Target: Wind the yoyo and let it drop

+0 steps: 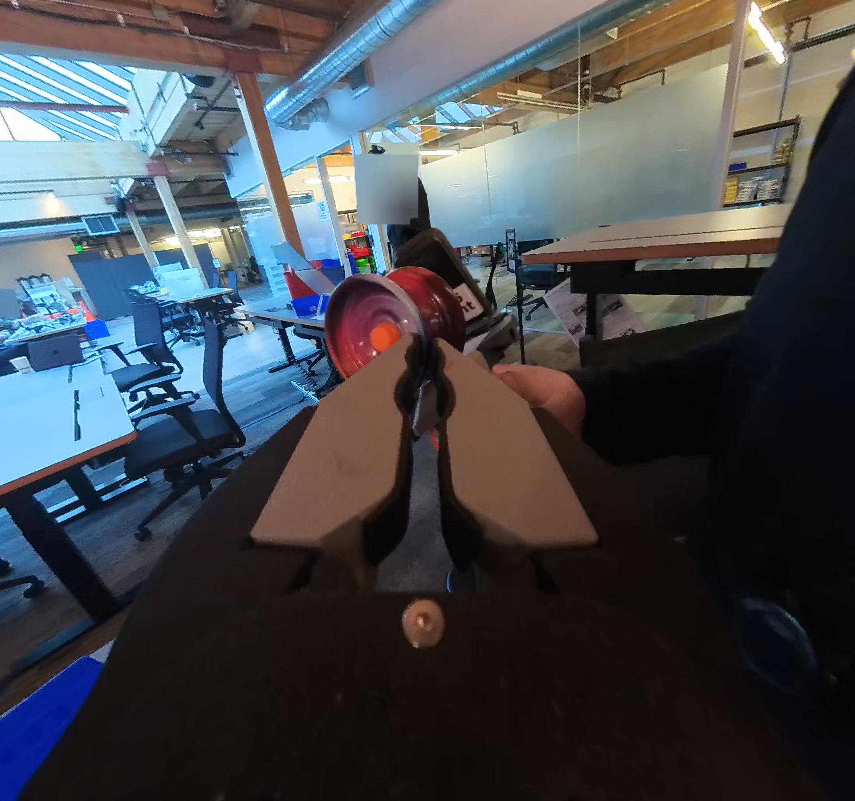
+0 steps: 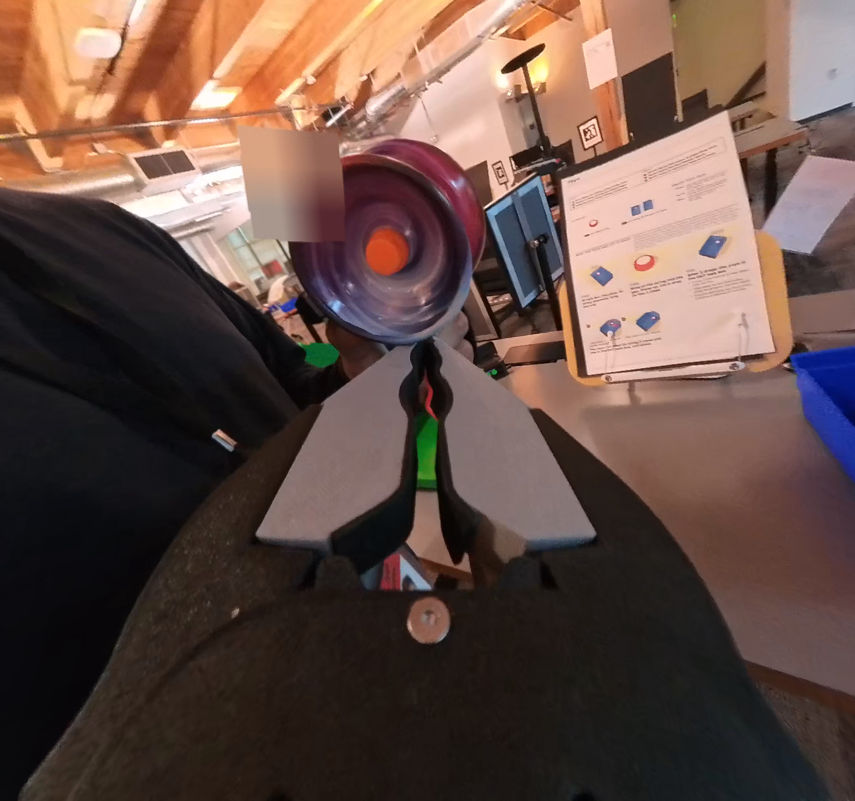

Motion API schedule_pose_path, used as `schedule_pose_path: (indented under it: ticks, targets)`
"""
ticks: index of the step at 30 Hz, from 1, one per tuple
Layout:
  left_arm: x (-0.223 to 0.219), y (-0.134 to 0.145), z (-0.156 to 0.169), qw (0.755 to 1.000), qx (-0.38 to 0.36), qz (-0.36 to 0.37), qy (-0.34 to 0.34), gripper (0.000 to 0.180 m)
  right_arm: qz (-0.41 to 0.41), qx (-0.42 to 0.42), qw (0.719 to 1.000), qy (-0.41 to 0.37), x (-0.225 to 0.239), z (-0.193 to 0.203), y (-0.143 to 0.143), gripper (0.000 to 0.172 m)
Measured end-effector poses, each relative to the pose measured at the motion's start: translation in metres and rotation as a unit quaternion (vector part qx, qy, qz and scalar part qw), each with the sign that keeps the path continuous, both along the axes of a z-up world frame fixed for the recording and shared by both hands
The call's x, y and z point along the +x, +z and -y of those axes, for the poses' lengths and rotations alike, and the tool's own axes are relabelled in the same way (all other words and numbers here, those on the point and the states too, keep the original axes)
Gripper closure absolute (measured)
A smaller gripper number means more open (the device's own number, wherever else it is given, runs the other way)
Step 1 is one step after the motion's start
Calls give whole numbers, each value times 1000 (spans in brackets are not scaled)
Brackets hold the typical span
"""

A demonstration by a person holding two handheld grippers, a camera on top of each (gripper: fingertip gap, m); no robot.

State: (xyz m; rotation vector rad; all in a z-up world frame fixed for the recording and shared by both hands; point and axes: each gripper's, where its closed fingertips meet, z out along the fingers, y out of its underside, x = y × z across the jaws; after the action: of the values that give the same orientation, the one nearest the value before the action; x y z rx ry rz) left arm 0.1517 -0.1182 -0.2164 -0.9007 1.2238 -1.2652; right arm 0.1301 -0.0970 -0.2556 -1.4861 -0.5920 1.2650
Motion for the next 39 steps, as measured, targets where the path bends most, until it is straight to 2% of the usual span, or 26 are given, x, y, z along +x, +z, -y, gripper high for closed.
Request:
schedule_pose_path:
  ticks: [8, 15, 21, 24, 29, 32, 35, 39]
  targets:
    - [-4, 7, 11, 1000, -8, 8, -16, 180, 39, 16, 999, -14, -14, 8, 6, 172]
    - [9, 15, 5, 1000, 2, 9, 2, 180, 32, 24, 999, -28, 7, 7, 12, 172]
    - [24, 17, -11, 998, -53, 11, 13, 180, 44, 43, 998, -27, 18, 11, 16, 172]
    - [34, 6, -23, 996, -78, -29, 16, 179, 35, 16, 999, 9, 14, 19, 12, 172]
    - [43, 3, -17, 997, -71, -43, 4, 180, -22, -40, 998, 41, 21, 23, 3, 172]
    - [47, 3, -7, 997, -65, -47, -9, 180, -10, -37, 999, 18, 26, 22, -4, 172]
    - [48, 5, 7, 995, -76, -42, -52, 180, 29, -17, 999, -22, 33, 19, -9, 172]
    - [44, 15, 17, 991, -95, -17, -92, 180, 89, 32, 993, -69, 40, 16, -2, 172]
